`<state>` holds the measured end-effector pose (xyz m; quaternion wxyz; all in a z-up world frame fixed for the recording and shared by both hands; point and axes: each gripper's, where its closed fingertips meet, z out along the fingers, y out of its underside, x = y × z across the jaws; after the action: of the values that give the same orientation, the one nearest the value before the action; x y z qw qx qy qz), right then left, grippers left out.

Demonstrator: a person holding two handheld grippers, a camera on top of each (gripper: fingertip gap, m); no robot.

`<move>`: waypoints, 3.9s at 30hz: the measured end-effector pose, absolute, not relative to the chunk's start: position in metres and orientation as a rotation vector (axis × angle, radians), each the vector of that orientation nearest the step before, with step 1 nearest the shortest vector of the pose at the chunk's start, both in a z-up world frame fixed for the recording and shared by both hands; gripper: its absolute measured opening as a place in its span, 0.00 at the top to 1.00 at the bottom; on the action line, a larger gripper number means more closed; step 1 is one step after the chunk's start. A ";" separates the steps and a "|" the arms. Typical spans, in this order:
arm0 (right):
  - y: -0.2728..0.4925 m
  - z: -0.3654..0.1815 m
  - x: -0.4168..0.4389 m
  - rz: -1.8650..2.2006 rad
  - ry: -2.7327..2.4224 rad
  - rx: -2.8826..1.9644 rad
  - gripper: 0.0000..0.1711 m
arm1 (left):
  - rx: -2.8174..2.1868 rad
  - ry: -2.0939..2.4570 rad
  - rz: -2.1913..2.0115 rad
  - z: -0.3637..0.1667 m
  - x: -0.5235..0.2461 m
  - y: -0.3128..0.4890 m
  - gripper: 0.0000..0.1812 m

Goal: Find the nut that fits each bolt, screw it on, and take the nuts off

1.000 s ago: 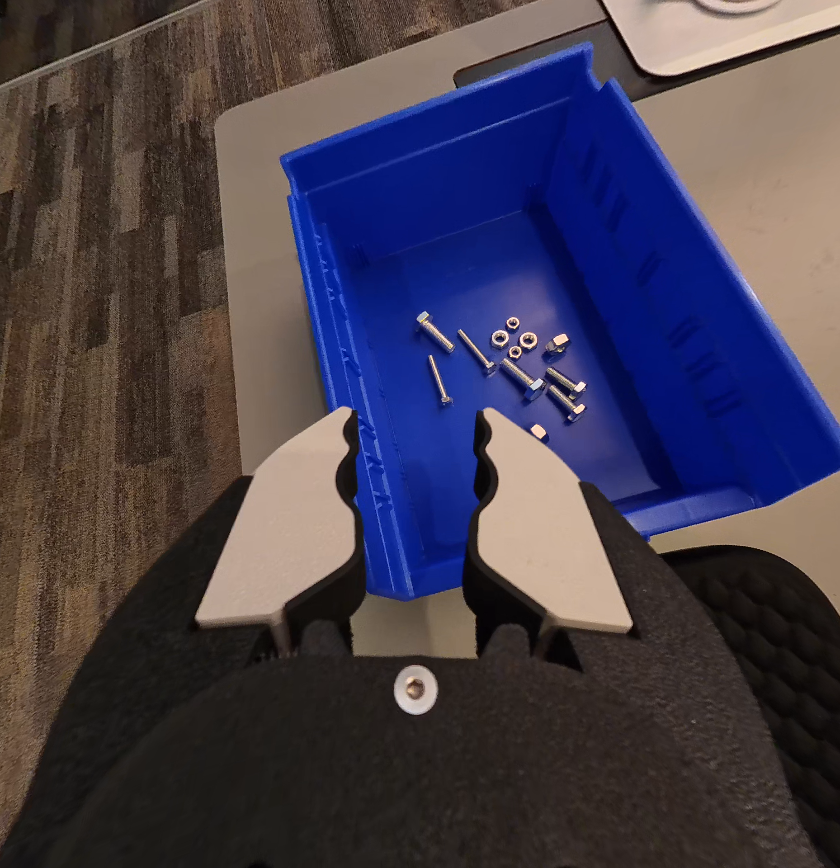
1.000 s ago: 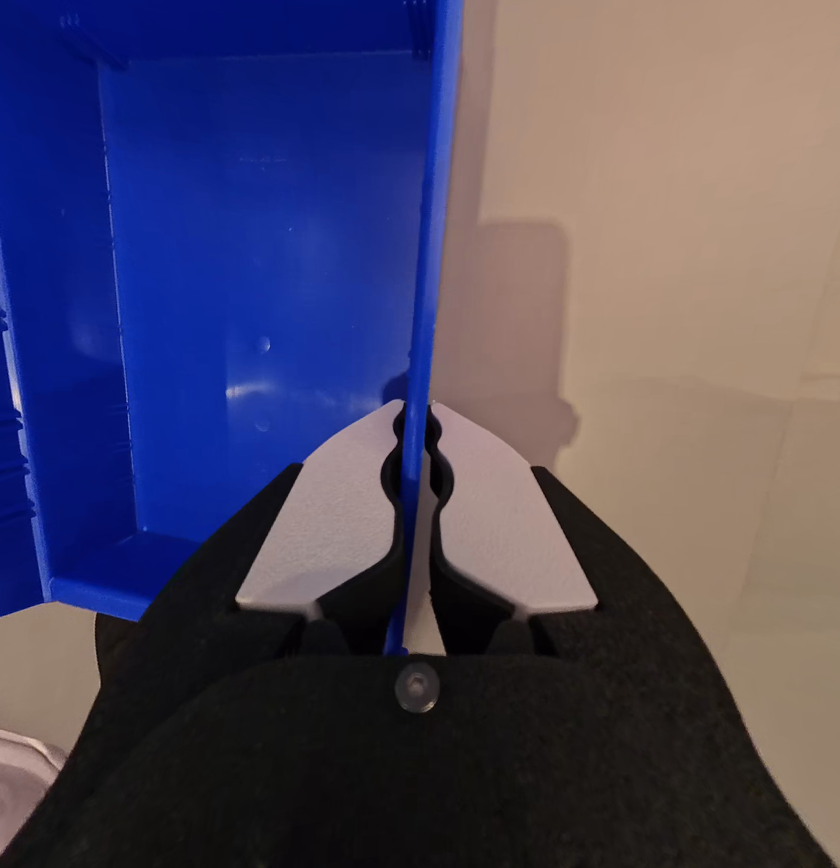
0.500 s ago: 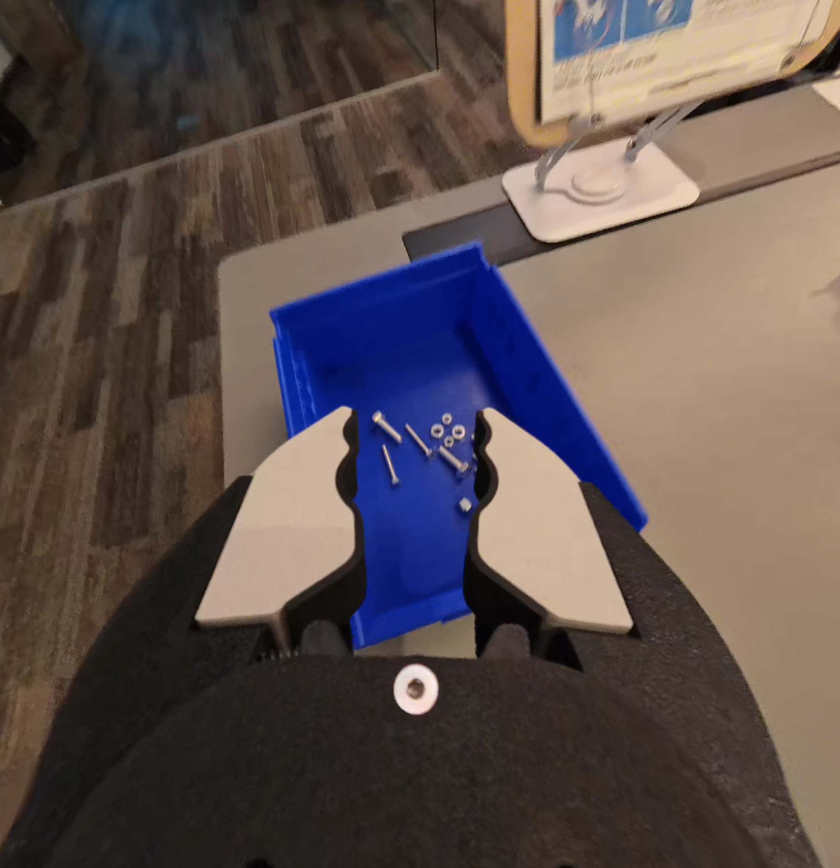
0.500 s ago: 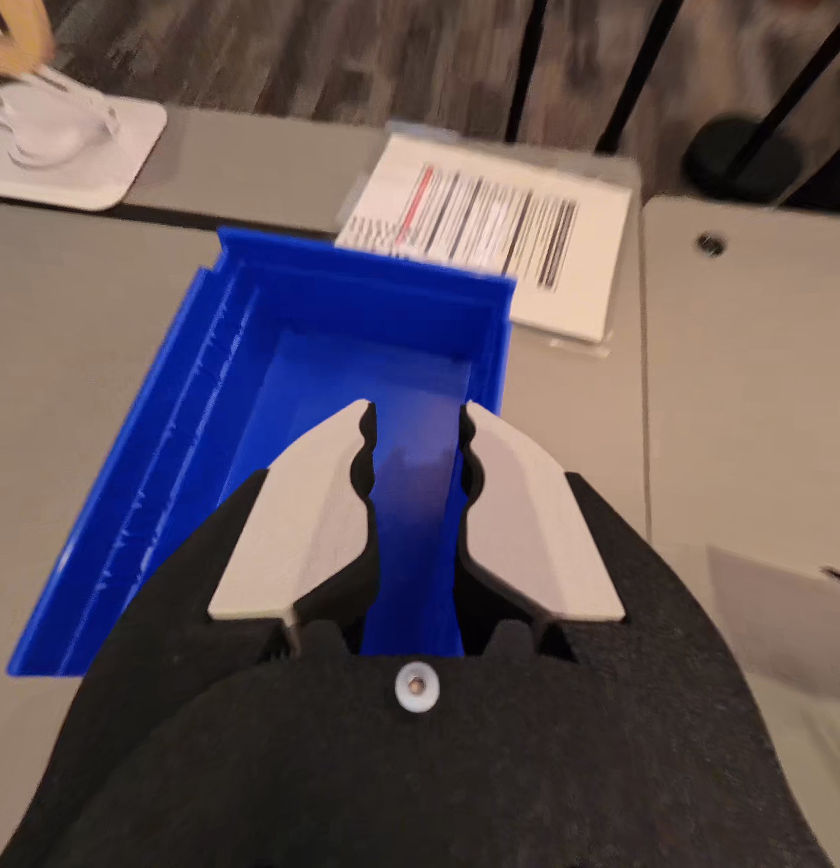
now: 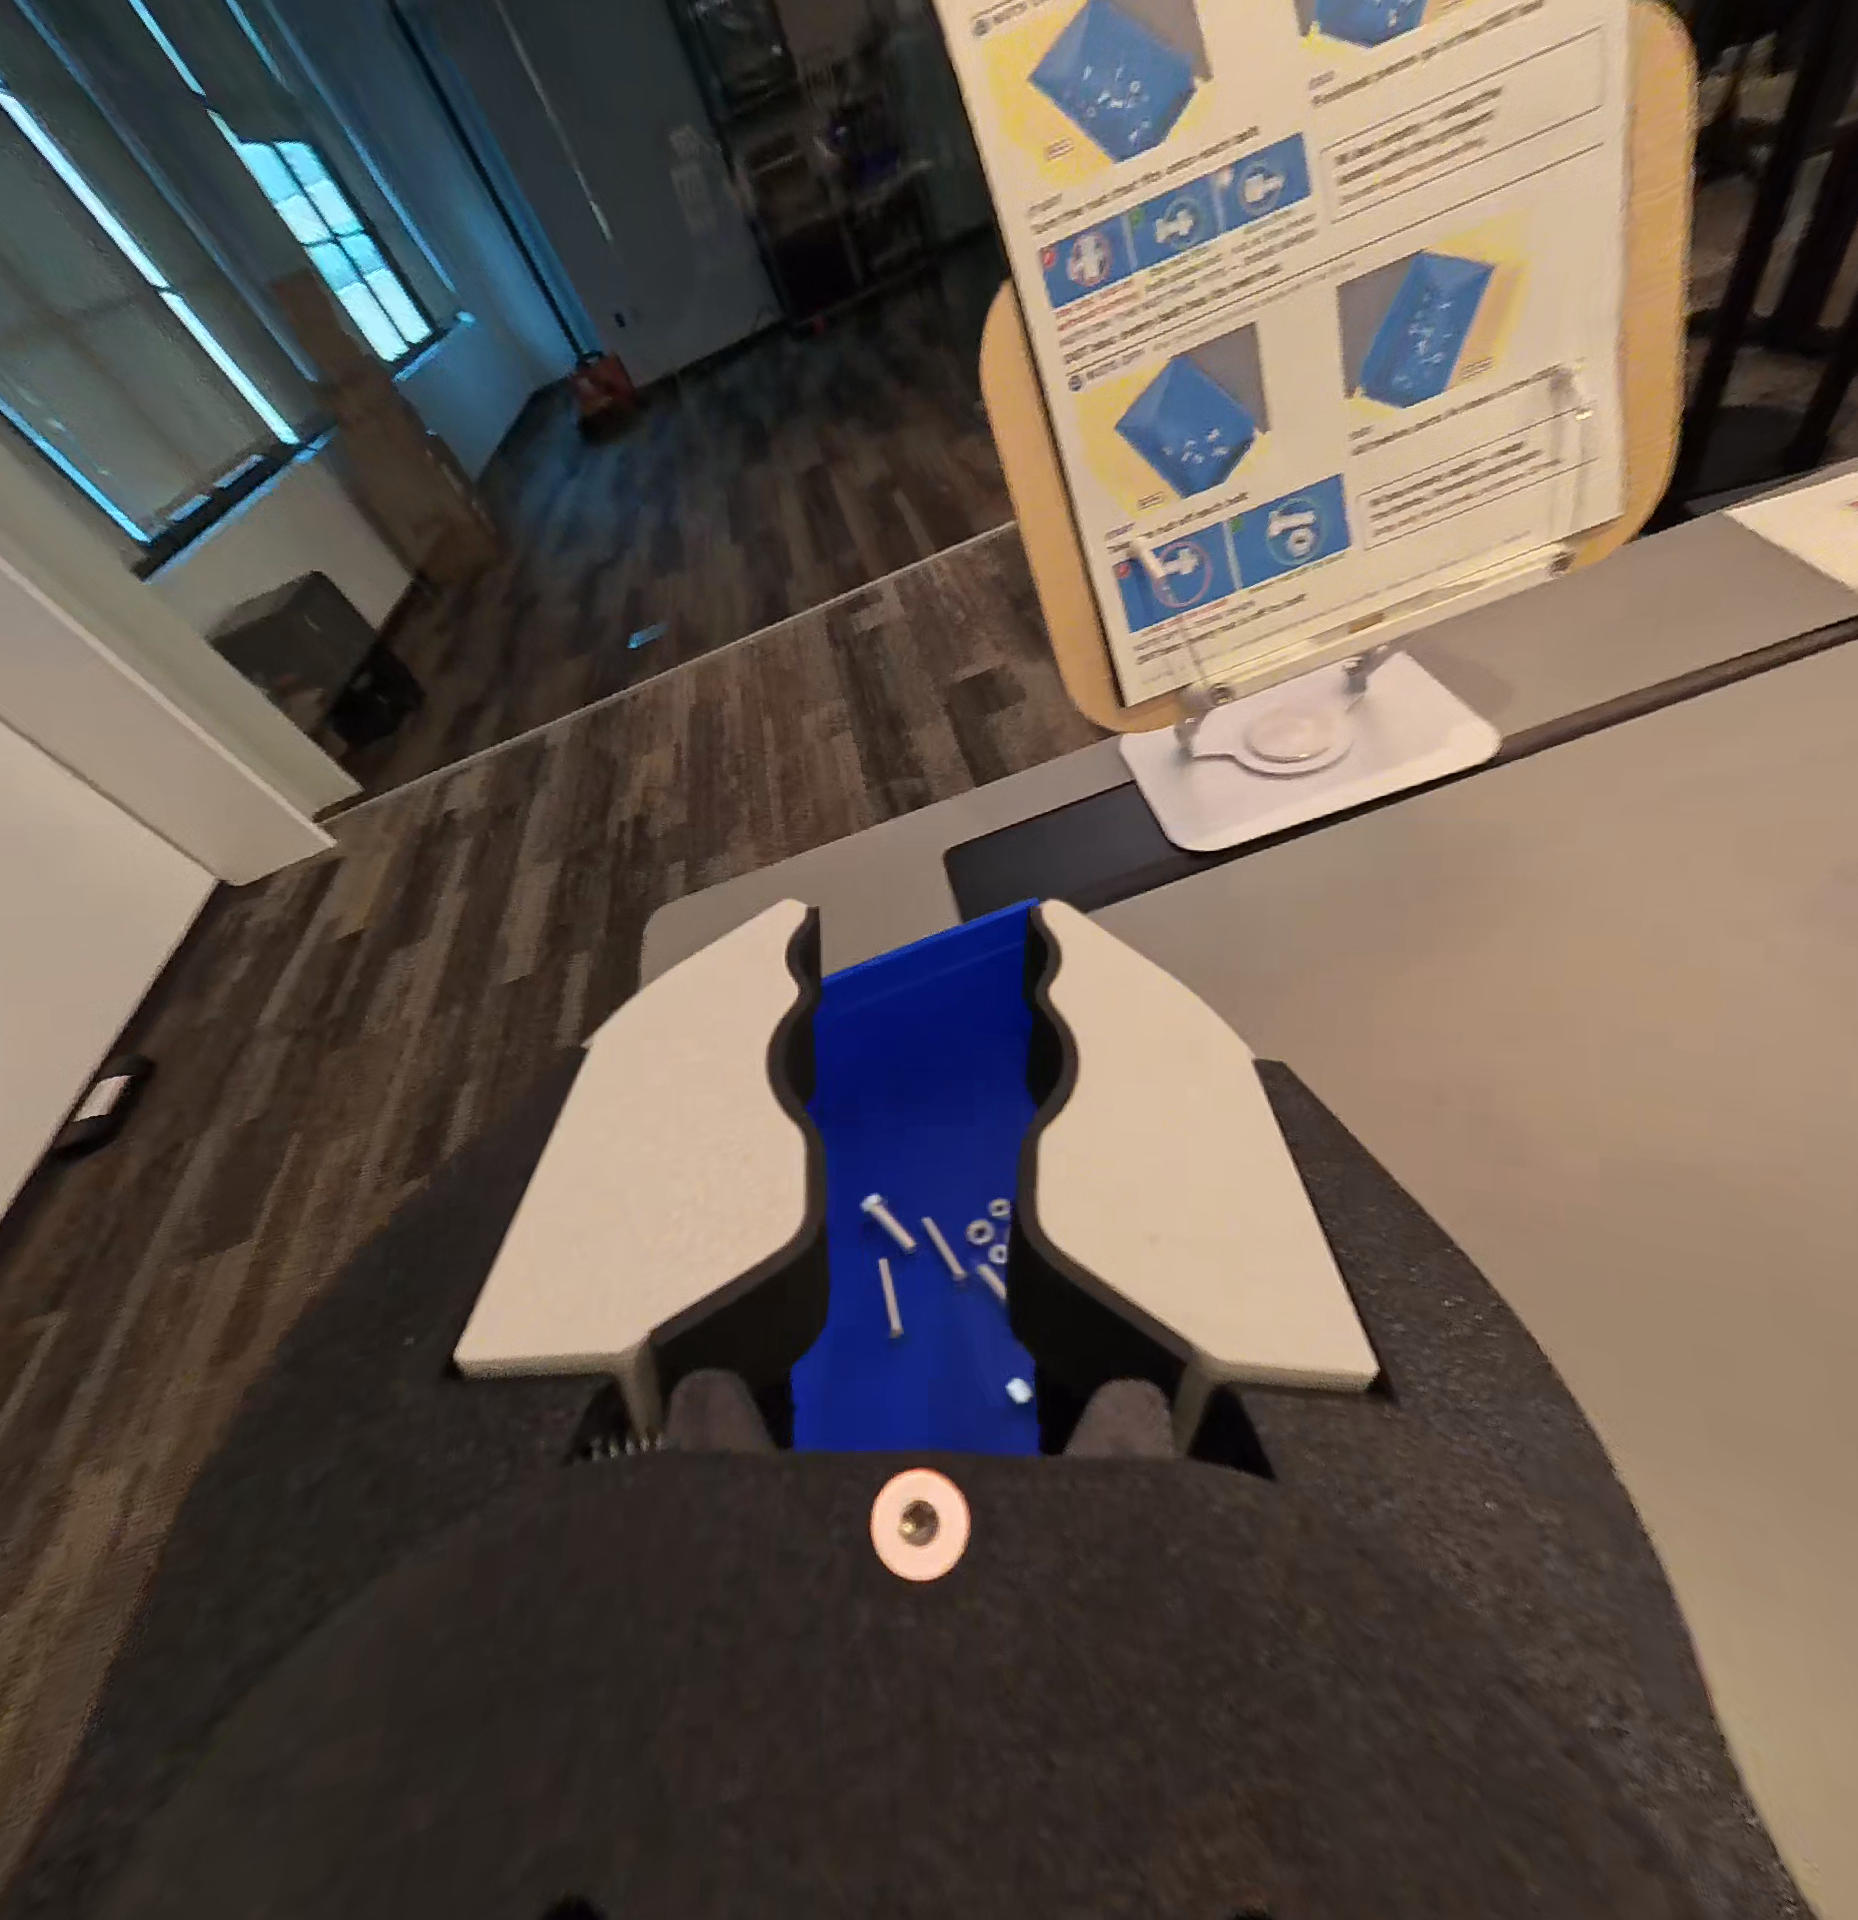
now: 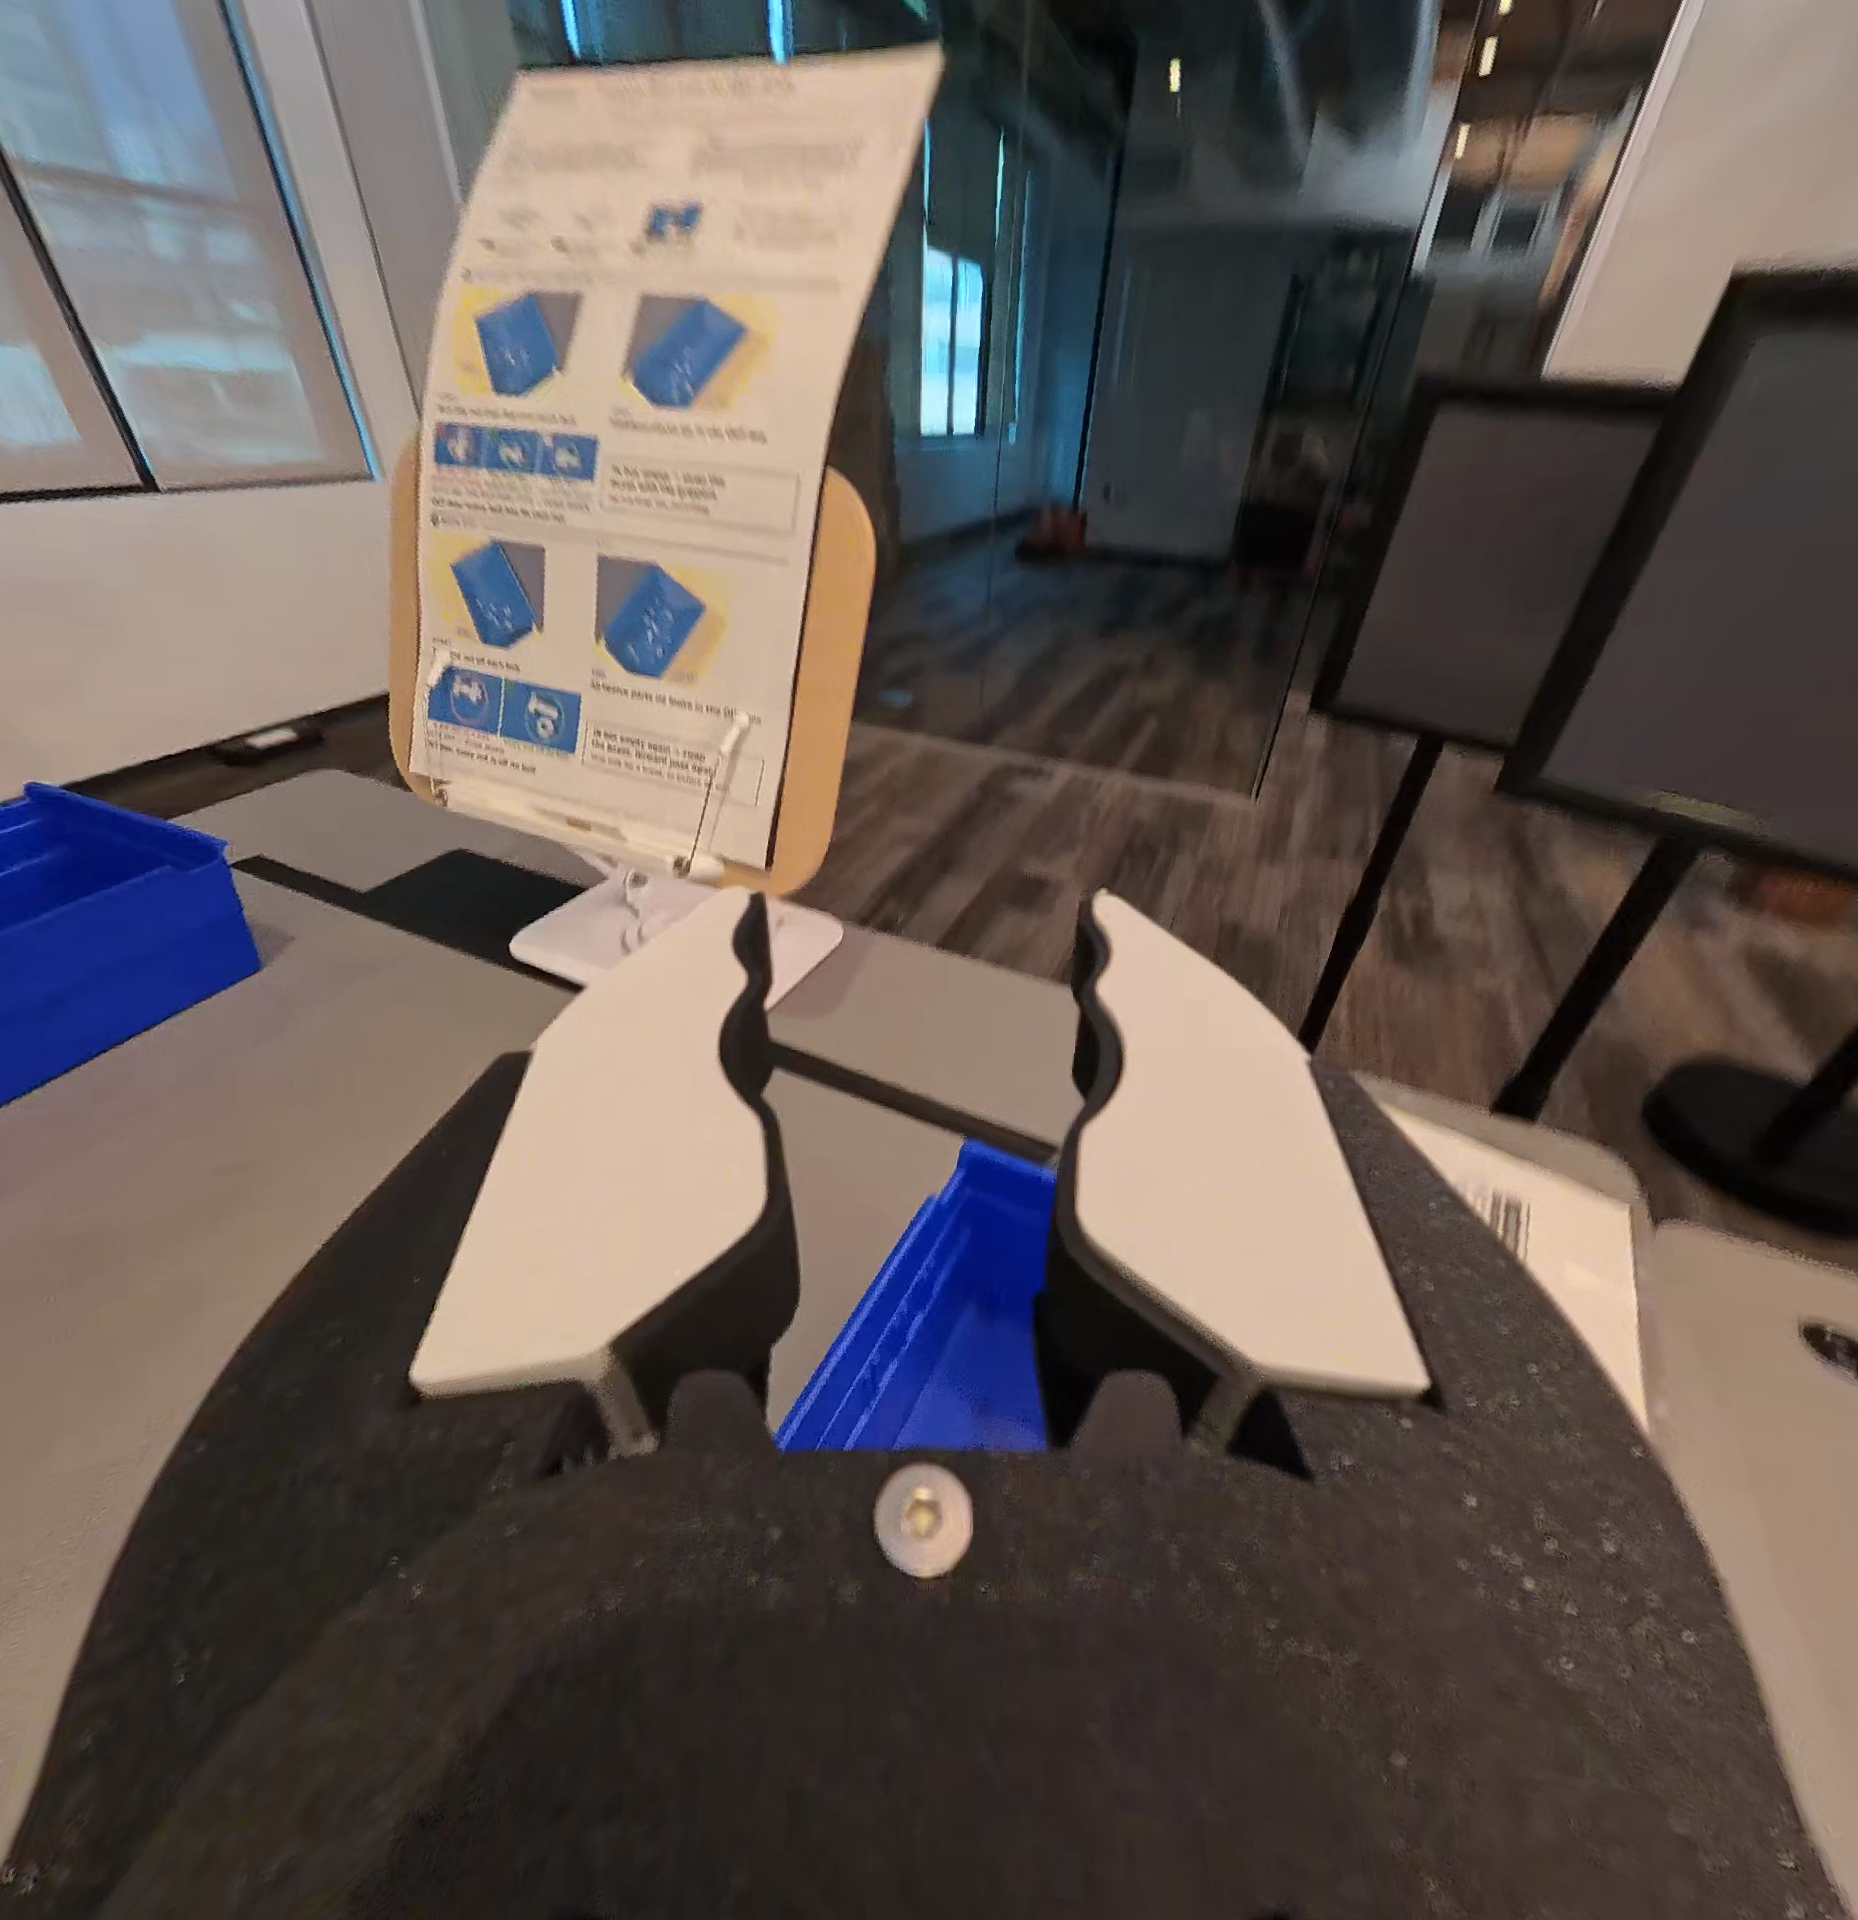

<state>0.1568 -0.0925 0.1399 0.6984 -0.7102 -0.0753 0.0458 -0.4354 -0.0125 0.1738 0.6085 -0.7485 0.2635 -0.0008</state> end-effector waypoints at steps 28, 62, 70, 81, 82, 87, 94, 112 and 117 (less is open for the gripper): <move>-0.059 0.086 0.176 -0.010 -0.067 -1.513 0.72 | -1.782 0.312 -0.047 0.140 -0.521 0.041 0.82; -0.048 0.061 0.175 -0.059 -0.085 -1.635 0.73 | -1.885 0.302 0.012 0.121 -0.533 0.045 0.83; -0.045 0.054 0.175 -0.049 -0.089 -1.659 0.73 | -1.896 0.312 0.019 0.119 -0.532 0.045 0.83; -0.042 0.048 0.171 -0.051 -0.113 -1.685 0.73 | -1.898 0.308 0.024 0.118 -0.533 0.045 0.83; -0.042 0.047 0.170 -0.052 -0.115 -1.688 0.73 | -1.896 0.308 0.024 0.119 -0.533 0.045 0.83; -0.038 0.039 0.168 -0.043 -0.123 -1.718 0.73 | -1.898 0.312 0.022 0.118 -0.532 0.045 0.82; -0.035 0.034 0.162 -0.105 -0.171 -1.751 0.73 | -1.891 0.303 0.021 0.120 -0.534 0.043 0.83; -0.036 0.035 0.166 -0.095 -0.159 -1.746 0.73 | -1.908 0.314 0.029 0.117 -0.532 0.044 0.82; -0.035 0.035 0.164 -0.102 -0.165 -1.748 0.73 | -1.899 0.321 0.024 0.119 -0.531 0.043 0.83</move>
<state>0.1640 -0.0351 0.0348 0.6376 -0.7657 -0.0721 -0.0449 -0.5305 0.0429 0.1188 0.5709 -0.8095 0.1367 0.0104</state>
